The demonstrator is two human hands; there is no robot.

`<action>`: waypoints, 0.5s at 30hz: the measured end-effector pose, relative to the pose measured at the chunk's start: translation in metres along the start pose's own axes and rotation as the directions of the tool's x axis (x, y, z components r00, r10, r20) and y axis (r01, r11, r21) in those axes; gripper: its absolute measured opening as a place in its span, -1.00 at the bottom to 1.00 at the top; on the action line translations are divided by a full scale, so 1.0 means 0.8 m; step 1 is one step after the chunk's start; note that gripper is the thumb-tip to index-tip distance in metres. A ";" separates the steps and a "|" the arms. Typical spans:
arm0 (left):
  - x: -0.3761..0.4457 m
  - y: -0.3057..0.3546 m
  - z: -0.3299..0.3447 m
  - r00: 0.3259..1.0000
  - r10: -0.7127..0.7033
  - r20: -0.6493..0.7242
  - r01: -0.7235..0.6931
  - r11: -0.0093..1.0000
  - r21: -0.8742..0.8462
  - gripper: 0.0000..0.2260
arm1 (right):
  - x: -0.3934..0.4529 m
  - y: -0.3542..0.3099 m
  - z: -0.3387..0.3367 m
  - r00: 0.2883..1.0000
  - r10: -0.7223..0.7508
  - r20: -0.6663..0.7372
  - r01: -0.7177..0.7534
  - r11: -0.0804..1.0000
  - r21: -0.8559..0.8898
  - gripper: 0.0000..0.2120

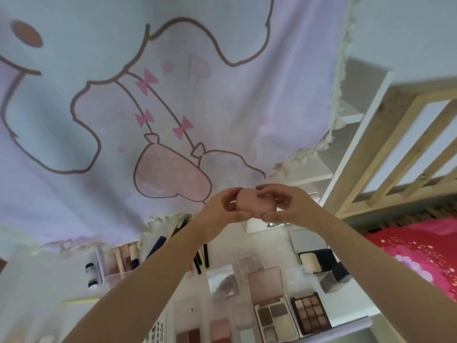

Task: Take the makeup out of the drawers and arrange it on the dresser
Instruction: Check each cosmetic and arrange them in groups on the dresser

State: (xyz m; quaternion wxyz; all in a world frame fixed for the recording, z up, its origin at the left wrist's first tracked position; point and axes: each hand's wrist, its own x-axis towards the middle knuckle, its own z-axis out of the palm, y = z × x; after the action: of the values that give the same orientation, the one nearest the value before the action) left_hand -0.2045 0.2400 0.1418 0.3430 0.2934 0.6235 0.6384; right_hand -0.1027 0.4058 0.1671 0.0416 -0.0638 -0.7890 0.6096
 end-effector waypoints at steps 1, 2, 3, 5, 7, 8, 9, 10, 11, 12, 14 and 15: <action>-0.002 0.003 0.000 1.000 0.009 -0.004 -0.009 1.000 -0.012 -0.58 | 0.000 -0.002 0.001 1.000 -0.007 -0.005 0.007 1.000 0.006 -0.55; -0.004 0.006 0.001 1.000 0.018 -0.014 -0.018 0.999 -0.028 -0.57 | 0.000 -0.004 0.002 1.000 -0.021 -0.005 0.021 1.000 0.008 -0.55; -0.005 0.008 0.001 0.999 0.029 -0.025 -0.030 0.999 -0.045 -0.56 | 0.000 -0.005 0.003 0.999 -0.037 -0.003 0.037 0.999 0.007 -0.55; -0.011 0.012 0.001 0.998 0.055 -0.042 -0.058 0.996 -0.072 -0.53 | -0.002 -0.007 0.007 0.999 -0.053 -0.007 0.053 0.999 -0.001 -0.53; -0.017 0.016 -0.001 0.996 0.078 -0.036 -0.080 0.994 -0.074 -0.50 | -0.004 -0.009 0.009 0.998 -0.063 -0.027 0.062 0.998 -0.010 -0.49; -0.020 0.018 -0.002 0.996 0.088 -0.021 -0.089 0.994 -0.069 -0.48 | -0.005 -0.010 0.010 0.997 -0.068 -0.034 0.068 0.998 -0.015 -0.47; -0.022 0.020 -0.004 0.995 0.095 -0.003 -0.095 0.994 -0.061 -0.48 | -0.007 -0.013 0.009 0.997 -0.071 -0.036 0.070 0.997 -0.013 -0.45; -0.024 0.025 -0.006 0.995 0.095 0.007 -0.094 0.994 -0.060 -0.50 | -0.008 -0.016 0.009 0.997 -0.075 -0.034 0.075 0.997 0.009 -0.44; -0.026 0.030 -0.009 0.997 0.081 0.007 -0.080 0.994 -0.080 -0.55 | -0.009 -0.020 0.009 0.996 -0.085 -0.026 0.086 0.995 0.045 -0.44; -0.027 0.036 -0.012 0.999 0.053 0.002 -0.053 0.990 -0.132 -0.64 | -0.010 -0.024 0.008 0.995 -0.099 -0.011 0.100 0.992 0.080 -0.44; -0.027 0.049 -0.015 1.000 -0.016 0.003 0.017 0.968 -0.252 -0.85 | -0.011 -0.031 0.006 0.993 -0.115 0.038 0.111 0.989 0.095 -0.37; -0.026 0.055 -0.015 0.999 -0.051 -0.003 0.048 0.962 -0.269 -0.91 | -0.011 -0.035 0.005 0.990 -0.118 0.074 0.112 0.990 0.084 -0.34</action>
State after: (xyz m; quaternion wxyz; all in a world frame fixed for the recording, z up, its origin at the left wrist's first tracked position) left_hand -0.2050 0.2164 0.1860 0.3924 0.2253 0.5400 0.7097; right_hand -0.0957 0.3938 0.1930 0.0482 0.0075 -0.7674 0.6393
